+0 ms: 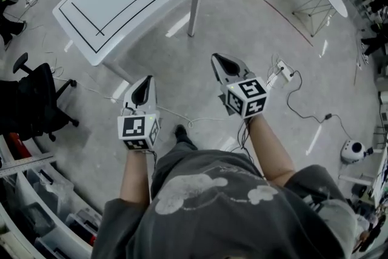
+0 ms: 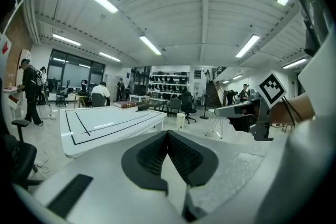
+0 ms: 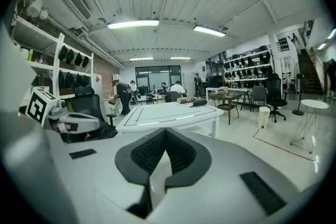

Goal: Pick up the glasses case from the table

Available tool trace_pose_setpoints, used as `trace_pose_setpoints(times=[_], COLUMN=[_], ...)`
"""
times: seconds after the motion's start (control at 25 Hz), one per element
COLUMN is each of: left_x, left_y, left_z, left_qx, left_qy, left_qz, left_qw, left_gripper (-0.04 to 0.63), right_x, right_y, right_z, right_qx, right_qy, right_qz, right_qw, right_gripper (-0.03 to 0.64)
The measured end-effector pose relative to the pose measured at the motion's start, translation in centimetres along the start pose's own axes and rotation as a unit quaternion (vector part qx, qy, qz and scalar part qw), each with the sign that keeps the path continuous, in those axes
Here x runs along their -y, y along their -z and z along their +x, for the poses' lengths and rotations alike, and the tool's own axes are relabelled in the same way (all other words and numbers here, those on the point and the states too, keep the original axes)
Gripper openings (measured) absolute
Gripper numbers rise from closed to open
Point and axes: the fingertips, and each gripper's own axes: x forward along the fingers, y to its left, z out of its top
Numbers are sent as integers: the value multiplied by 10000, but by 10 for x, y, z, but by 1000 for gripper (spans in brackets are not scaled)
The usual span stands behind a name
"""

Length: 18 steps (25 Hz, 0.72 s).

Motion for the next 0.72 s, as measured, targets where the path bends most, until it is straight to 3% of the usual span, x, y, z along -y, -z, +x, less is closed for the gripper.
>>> trace_pose_setpoints(times=[0.24, 0.72], left_x=[-45, -75], left_y=[-8, -28], left_z=[23, 62], left_qx=[-27, 175], left_qy=[128, 116], left_qz=[-163, -180], left_qw=[9998, 9996], left_gripper=[2, 2], right_x=[-1, 39], right_y=[-16, -47], right_z=[38, 84], right_qx=[-13, 168], right_qy=[165, 302], right_qz=[9, -104], right_qw=[9999, 9993], right_gripper=[0, 0])
